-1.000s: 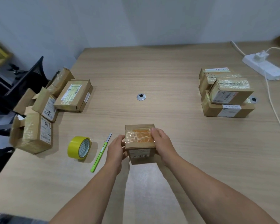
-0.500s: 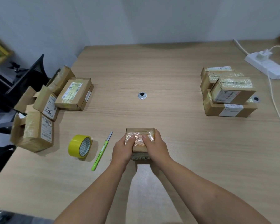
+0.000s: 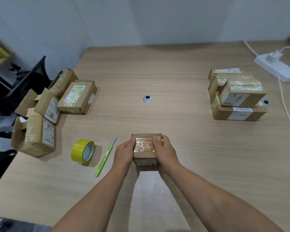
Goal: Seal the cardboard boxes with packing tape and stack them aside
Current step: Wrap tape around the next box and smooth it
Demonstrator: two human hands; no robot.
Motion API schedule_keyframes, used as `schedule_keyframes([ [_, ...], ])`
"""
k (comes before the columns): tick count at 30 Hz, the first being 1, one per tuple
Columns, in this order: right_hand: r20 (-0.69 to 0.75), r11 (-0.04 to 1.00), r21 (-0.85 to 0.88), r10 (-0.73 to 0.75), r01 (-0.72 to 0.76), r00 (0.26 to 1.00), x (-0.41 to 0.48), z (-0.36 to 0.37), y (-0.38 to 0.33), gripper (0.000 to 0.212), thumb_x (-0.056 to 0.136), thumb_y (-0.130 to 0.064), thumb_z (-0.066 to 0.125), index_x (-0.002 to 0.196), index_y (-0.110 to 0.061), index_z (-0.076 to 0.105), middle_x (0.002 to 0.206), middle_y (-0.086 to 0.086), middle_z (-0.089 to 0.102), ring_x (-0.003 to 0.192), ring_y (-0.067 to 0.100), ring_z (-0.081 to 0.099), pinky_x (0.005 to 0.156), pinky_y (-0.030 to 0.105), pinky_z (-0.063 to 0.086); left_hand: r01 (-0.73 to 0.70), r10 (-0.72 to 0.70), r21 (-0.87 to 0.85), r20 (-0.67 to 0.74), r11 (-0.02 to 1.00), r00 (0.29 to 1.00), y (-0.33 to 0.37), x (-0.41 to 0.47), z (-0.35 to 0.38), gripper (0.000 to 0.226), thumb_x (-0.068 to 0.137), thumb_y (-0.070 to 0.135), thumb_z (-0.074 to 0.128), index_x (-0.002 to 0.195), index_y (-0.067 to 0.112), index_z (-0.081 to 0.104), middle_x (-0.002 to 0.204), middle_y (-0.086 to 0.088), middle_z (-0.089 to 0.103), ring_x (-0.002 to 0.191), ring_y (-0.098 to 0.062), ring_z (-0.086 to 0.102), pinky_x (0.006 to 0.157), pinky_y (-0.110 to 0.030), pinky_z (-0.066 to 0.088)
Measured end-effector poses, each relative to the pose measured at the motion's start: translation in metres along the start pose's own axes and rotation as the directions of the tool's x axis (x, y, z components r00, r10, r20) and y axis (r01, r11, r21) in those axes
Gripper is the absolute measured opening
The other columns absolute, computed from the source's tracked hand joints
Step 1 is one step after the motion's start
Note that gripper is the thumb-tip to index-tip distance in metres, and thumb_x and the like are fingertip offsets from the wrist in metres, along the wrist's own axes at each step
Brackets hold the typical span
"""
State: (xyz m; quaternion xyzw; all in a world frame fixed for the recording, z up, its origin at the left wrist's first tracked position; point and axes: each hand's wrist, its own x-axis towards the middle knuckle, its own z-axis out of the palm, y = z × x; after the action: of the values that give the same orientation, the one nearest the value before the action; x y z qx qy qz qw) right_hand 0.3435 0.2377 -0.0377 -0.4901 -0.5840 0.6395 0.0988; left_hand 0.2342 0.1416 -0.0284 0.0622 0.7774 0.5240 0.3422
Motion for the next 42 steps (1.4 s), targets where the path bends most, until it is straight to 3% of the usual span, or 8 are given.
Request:
schedule_keyframes([
  [4, -0.05, 0.994, -0.109, 0.016, -0.021, 0.999, 0.007, 0.006, -0.001, 0.055, 0.097, -0.064, 0.042, 0.143, -0.036, 0.038, 0.123, -0.002, 0.06, 0.109, 0.021, 0.059, 0.1, 0.048, 0.047, -0.031, 0.039, 0.114, -0.062, 0.993, 0.997, 0.005, -0.003, 0.005, 0.035, 0.099, 0.048, 0.053, 0.08, 0.024, 0.069, 0.087, 0.0, 0.071, 0.084, -0.016, 0.063, 0.076, -0.033, 0.048],
  [9, -0.045, 0.996, -0.09, -0.015, 0.011, 0.999, 0.007, 0.006, 0.004, 0.054, 0.096, -0.065, 0.033, 0.142, -0.039, 0.044, 0.127, -0.009, 0.059, 0.116, 0.019, 0.056, 0.106, 0.049, 0.043, -0.022, 0.024, 0.041, -0.038, 0.999, 0.999, -0.003, 0.007, 0.001, 0.057, 0.073, 0.064, 0.055, 0.089, 0.012, 0.071, 0.101, -0.018, 0.071, 0.102, -0.039, 0.066, 0.094, -0.054, 0.05],
  [14, -0.003, 0.998, 0.066, 0.001, -0.001, 1.0, 0.007, 0.002, 0.003, 0.049, 0.106, -0.045, 0.037, 0.154, -0.031, 0.038, 0.154, -0.008, 0.043, 0.141, 0.016, 0.04, 0.119, 0.04, 0.031, 0.036, -0.036, -0.075, 0.013, 0.997, 0.999, 0.0, 0.007, -0.001, 0.028, 0.094, 0.035, 0.057, 0.09, 0.015, 0.075, 0.096, -0.009, 0.076, 0.095, -0.028, 0.069, 0.088, -0.044, 0.051],
  [19, 0.113, 0.983, 0.18, 0.017, -0.037, 0.993, 0.011, -0.007, 0.008, 0.051, 0.107, -0.037, 0.042, 0.157, -0.031, 0.03, 0.16, -0.008, 0.034, 0.145, 0.015, 0.037, 0.122, 0.041, 0.029, 0.074, -0.06, -0.131, 0.105, 0.989, 0.993, -0.002, 0.0, -0.005, 0.031, 0.106, 0.02, 0.043, 0.106, 0.014, 0.073, 0.106, -0.009, 0.076, 0.096, -0.02, 0.07, 0.086, -0.035, 0.051],
  [27, 0.248, 0.913, 0.378, 0.06, -0.154, 0.967, 0.01, -0.011, 0.025, 0.058, 0.101, -0.039, 0.052, 0.154, -0.044, 0.029, 0.155, -0.008, 0.045, 0.13, 0.019, 0.056, 0.112, 0.049, 0.044, 0.07, -0.044, -0.175, 0.147, 0.982, 0.988, -0.004, -0.011, -0.002, 0.035, 0.105, 0.016, 0.039, 0.094, 0.017, 0.072, 0.079, 0.006, 0.077, 0.069, -0.002, 0.07, 0.072, -0.028, 0.049],
  [34, 0.245, 0.947, 0.285, 0.079, -0.149, 0.966, 0.008, -0.011, 0.025, 0.073, 0.089, -0.018, 0.038, 0.154, -0.049, 0.026, 0.138, -0.007, 0.058, 0.105, 0.022, 0.066, 0.087, 0.037, 0.057, 0.077, -0.048, -0.207, 0.143, 0.975, 0.989, -0.006, -0.013, -0.003, 0.042, 0.101, 0.014, 0.034, 0.099, 0.017, 0.075, 0.093, -0.003, 0.077, 0.078, -0.009, 0.071, 0.075, -0.03, 0.051],
  [38, 0.222, 0.962, 0.247, 0.063, -0.119, 0.973, 0.005, -0.011, 0.023, 0.079, 0.083, -0.017, 0.038, 0.154, -0.049, 0.025, 0.142, -0.005, 0.053, 0.107, 0.022, 0.063, 0.098, 0.042, 0.054, 0.113, -0.07, -0.257, 0.173, 0.96, 0.982, -0.007, -0.015, -0.005, 0.045, 0.093, 0.006, 0.032, 0.102, 0.016, 0.075, 0.099, -0.008, 0.076, 0.083, -0.014, 0.07, 0.073, -0.029, 0.051],
  [42, 0.236, 0.956, 0.268, 0.058, -0.123, 0.97, 0.005, -0.015, 0.026, 0.082, 0.084, -0.004, 0.034, 0.155, -0.046, 0.027, 0.131, -0.005, 0.06, 0.092, 0.017, 0.059, 0.076, 0.03, 0.049, 0.131, -0.074, -0.286, 0.204, 0.949, 0.976, -0.008, -0.012, -0.006, 0.05, 0.086, -0.001, 0.031, 0.111, 0.011, 0.072, 0.106, -0.011, 0.073, 0.089, -0.02, 0.066, 0.071, -0.027, 0.052],
])
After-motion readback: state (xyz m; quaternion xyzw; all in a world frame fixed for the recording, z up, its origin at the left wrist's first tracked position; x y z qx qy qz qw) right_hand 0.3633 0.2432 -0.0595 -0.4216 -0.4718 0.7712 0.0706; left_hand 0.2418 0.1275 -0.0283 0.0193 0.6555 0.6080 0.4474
